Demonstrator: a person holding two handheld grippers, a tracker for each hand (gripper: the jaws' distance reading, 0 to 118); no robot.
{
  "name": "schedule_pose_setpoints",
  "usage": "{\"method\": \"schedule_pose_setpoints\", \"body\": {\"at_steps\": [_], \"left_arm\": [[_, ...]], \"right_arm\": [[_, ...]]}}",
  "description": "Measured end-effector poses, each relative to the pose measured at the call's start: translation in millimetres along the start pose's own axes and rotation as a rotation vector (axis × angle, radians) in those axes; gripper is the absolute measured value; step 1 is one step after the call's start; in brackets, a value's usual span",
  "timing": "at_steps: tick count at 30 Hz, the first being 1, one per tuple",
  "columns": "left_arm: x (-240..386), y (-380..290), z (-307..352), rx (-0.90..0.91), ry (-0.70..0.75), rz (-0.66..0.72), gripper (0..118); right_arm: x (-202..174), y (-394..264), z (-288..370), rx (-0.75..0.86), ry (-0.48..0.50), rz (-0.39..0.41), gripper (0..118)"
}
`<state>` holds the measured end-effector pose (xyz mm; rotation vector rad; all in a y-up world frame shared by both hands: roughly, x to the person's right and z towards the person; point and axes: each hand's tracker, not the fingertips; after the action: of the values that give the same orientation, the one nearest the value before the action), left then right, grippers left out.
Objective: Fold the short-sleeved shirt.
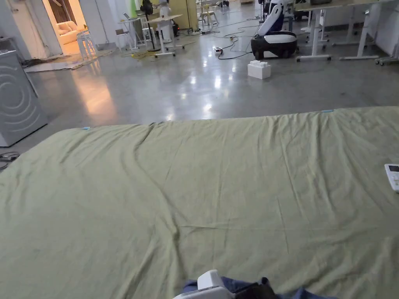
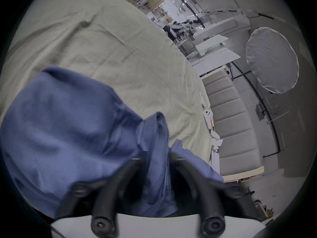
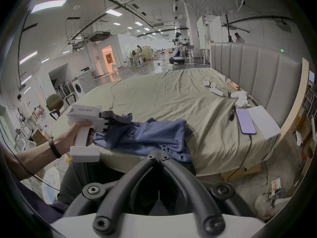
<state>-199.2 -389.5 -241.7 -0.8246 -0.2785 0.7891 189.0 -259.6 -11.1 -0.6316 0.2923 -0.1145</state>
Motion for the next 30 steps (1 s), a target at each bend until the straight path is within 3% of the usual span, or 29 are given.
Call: {"method": "schedule_pose_setpoints", "body": {"at_steps": [1,2,3,6,7,8,10,13,16,22,24,25,27,30], "left_arm": [[8.8,-0.6,13.1,0.033,-0.002,-0.027,57],[8.1,4.1,25.0,0.064,-0.003,-0.050,80],[5.7,8.2,36.1,0.094,0.000,-0.066,95],[-12.2,13.1,51.5,0.133,0.068,0.053,95],[-18.5,12.3,49.8,0.126,0.095,0.101,83],[-24.9,9.0,41.9,0.100,0.114,0.125,62],[-28.7,-6.0,26.1,0.050,0.103,0.111,5],[-21.2,-32.4,-8.1,-0.089,-0.020,0.182,5],[-10.2,-50.5,-40.6,-0.149,0.103,0.047,5],[-8.5,-23.6,-22.1,-0.151,0.075,0.066,3],[-11.3,-9.4,8.7,-0.086,0.081,0.017,12],[-16.0,-1.8,23.7,-0.041,0.058,0.002,27],[-31.6,16.0,49.4,0.020,0.029,-0.015,34],[-63.4,31.8,75.8,0.097,0.172,0.016,90]], "right_arm": [[1.5,0.3,-0.2,0.000,0.004,-0.008,1],[2.8,0.9,-1.0,0.001,0.009,-0.018,1],[3.2,1.8,-2.3,0.004,0.012,-0.030,1],[4.5,3.4,-8.6,0.005,0.045,-0.079,0],[4.7,3.1,-10.6,0.008,0.054,-0.088,0],[4.0,2.5,-12.8,0.009,0.058,-0.091,0],[0.5,2.4,-14.1,0.004,0.058,-0.086,0],[-6.1,2.5,-10.1,0.002,0.039,-0.039,1],[-8.2,1.1,-8.0,0.000,0.030,-0.025,0],[-4.7,-8.9,-16.2,-0.021,0.053,-0.113,0],[-3.7,-10.9,-19.7,-0.028,0.055,-0.124,1],[-3.3,-11.6,-21.3,-0.029,0.056,-0.127,0],[-1.5,-12.1,-26.0,-0.040,0.063,-0.142,0],[1.7,-13.2,-33.3,-0.054,0.079,-0.167,1]]}}
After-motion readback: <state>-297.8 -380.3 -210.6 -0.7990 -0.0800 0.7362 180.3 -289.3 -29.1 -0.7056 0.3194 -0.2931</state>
